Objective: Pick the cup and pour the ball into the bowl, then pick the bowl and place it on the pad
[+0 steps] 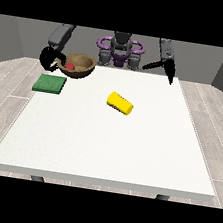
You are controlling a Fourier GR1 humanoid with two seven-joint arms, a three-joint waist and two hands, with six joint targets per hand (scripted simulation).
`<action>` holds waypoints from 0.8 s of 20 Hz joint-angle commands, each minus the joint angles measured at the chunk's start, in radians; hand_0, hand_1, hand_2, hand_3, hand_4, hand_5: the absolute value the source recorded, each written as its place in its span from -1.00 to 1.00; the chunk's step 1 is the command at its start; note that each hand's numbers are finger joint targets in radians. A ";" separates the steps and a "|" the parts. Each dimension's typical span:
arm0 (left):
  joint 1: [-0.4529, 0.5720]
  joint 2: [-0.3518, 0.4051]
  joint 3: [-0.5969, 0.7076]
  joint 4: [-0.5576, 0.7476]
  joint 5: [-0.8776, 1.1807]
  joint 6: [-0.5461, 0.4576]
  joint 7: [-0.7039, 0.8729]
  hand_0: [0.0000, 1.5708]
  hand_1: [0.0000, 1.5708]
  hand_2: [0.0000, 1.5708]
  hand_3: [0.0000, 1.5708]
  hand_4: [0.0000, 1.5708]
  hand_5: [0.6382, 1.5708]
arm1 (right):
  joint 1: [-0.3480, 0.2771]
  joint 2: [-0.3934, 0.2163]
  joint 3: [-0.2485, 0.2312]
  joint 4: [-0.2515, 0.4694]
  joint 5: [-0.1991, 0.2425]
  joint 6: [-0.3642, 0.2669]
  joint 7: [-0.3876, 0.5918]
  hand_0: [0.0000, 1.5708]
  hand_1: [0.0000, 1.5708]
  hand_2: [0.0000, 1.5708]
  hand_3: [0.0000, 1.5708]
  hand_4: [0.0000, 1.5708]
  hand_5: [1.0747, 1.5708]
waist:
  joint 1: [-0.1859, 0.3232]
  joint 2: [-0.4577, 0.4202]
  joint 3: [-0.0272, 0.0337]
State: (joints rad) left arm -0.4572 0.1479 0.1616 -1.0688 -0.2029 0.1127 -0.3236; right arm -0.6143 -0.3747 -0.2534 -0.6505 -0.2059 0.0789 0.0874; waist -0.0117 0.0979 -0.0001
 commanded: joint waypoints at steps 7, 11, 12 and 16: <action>-0.092 -0.076 -0.077 -0.120 -0.066 0.108 -0.047 -1.00 -1.00 -1.00 -1.00 -1.00 0.99 | -0.027 -0.213 -0.181 0.126 -0.132 0.202 -0.145 1.00 1.00 1.00 0.83 0.30 0.97 | 0.049 0.256 0.0018; -0.090 -0.069 -0.101 -0.206 -0.081 0.107 -0.010 -1.00 -1.00 -1.00 -1.00 -1.00 0.99 | -0.021 -0.291 -0.202 0.187 -0.116 0.241 -0.239 1.00 1.00 1.00 0.71 0.28 0.98 | 0.075 0.328 0.0019; -0.105 -0.075 -0.128 -0.270 -0.098 0.108 0.030 -1.00 -1.00 -1.00 -1.00 -1.00 0.99 | -0.025 -0.317 -0.211 0.214 -0.110 0.238 -0.258 1.00 1.00 1.00 0.52 0.28 0.98 | 0.089 0.330 0.0026; -0.085 -0.041 -0.121 -0.353 -0.092 0.090 0.034 -1.00 -1.00 -1.00 -1.00 -1.00 0.98 | -0.036 -0.363 -0.220 0.242 -0.094 0.258 -0.354 1.00 1.00 1.00 -1.00 0.33 0.99 | 0.097 0.416 0.0029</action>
State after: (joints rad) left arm -0.5450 0.0875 0.0505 -1.3362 -0.2895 0.2124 -0.3093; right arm -0.6443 -0.6986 -0.4567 -0.4479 -0.3086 0.3239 -0.1816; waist 0.0706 0.4470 0.0022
